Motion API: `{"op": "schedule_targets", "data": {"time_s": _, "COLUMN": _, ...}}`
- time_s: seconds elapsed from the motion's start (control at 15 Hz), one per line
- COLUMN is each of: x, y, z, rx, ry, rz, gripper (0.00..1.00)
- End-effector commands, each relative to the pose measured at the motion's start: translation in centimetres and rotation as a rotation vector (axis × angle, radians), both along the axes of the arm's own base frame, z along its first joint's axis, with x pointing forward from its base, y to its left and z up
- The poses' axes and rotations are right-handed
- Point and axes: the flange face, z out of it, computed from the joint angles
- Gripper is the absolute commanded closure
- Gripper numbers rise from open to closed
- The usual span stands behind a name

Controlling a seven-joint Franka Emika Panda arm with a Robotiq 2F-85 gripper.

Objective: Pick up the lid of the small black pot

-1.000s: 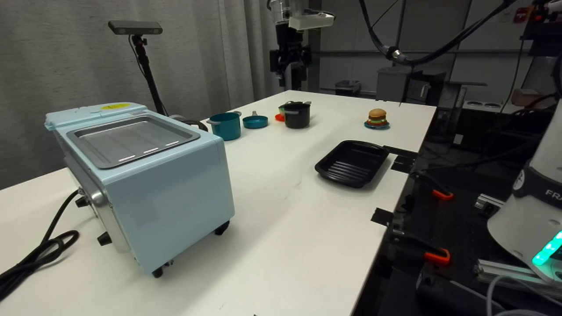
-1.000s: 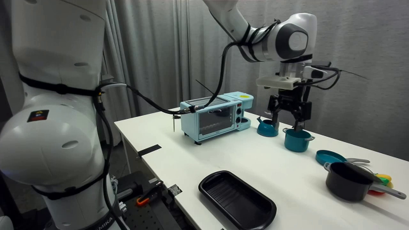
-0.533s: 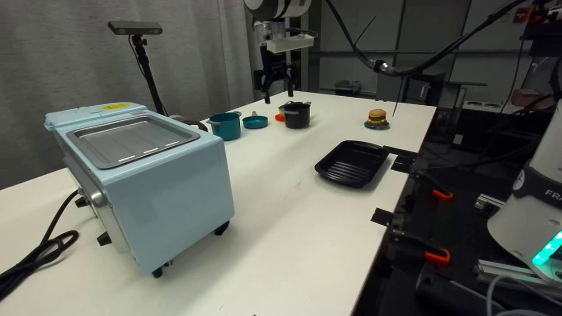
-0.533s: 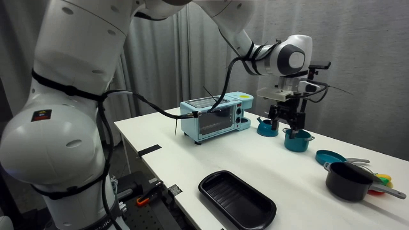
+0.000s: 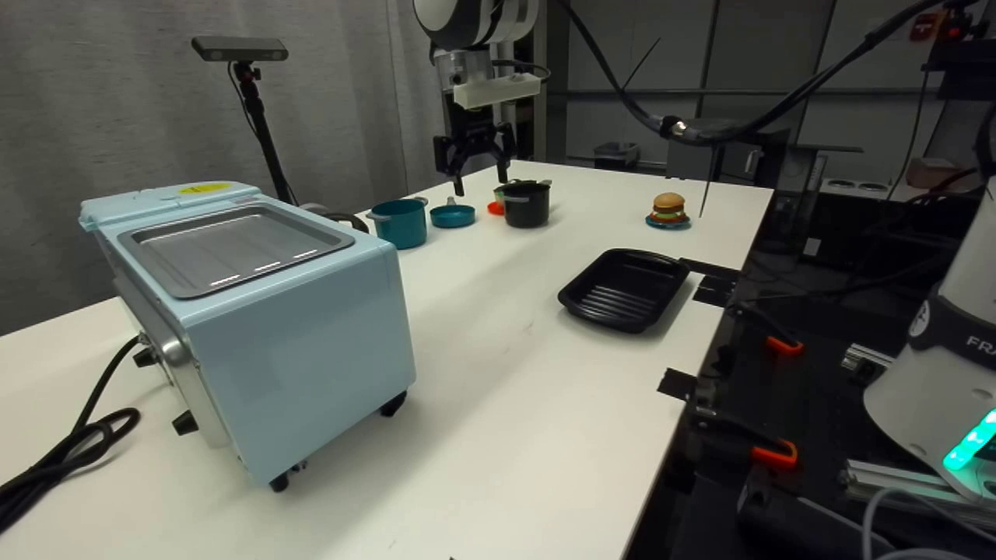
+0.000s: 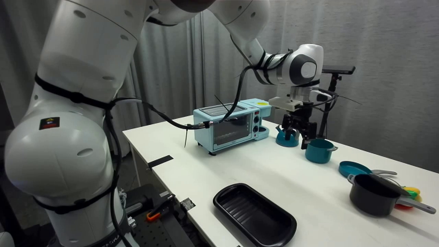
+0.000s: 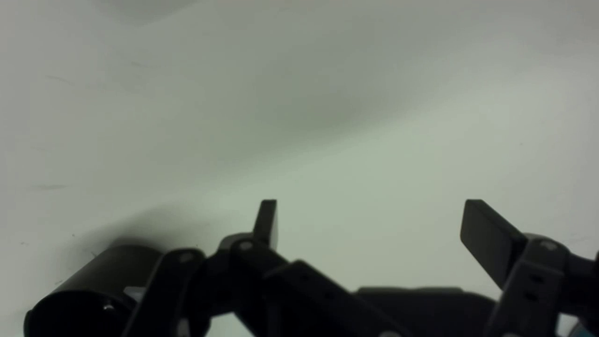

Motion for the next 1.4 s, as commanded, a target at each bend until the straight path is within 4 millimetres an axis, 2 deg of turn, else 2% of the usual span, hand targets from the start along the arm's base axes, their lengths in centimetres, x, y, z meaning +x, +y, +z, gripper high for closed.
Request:
{"op": "schedule_targets", "data": {"time_s": 0.0, "x": 0.0, "y": 0.0, "z": 0.1, "rx": 0.000, "ry": 0.001, "rz": 0.000, "gripper": 0.00}}
{"op": "schedule_targets", "data": {"time_s": 0.27, "x": 0.5, "y": -0.3, "z": 0.4, "rx": -0.008, "ry": -0.007, "rz": -0.002, "gripper": 0.00}}
{"op": "schedule_targets", "data": {"time_s": 0.73, "x": 4.2, "y": -4.5, "z": 2.7, "rx": -0.060, "ry": -0.071, "rz": -0.041, "gripper": 0.00}}
{"op": "schedule_targets", "data": {"time_s": 0.93, "x": 5.8, "y": -6.6, "z": 2.2, "rx": -0.066, "ry": -0.098, "rz": -0.084, "gripper": 0.00}}
{"op": "schedule_targets", "data": {"time_s": 1.33, "x": 8.0, "y": -11.0, "z": -0.4, "rx": -0.093, "ry": -0.099, "rz": -0.166, "gripper": 0.00}}
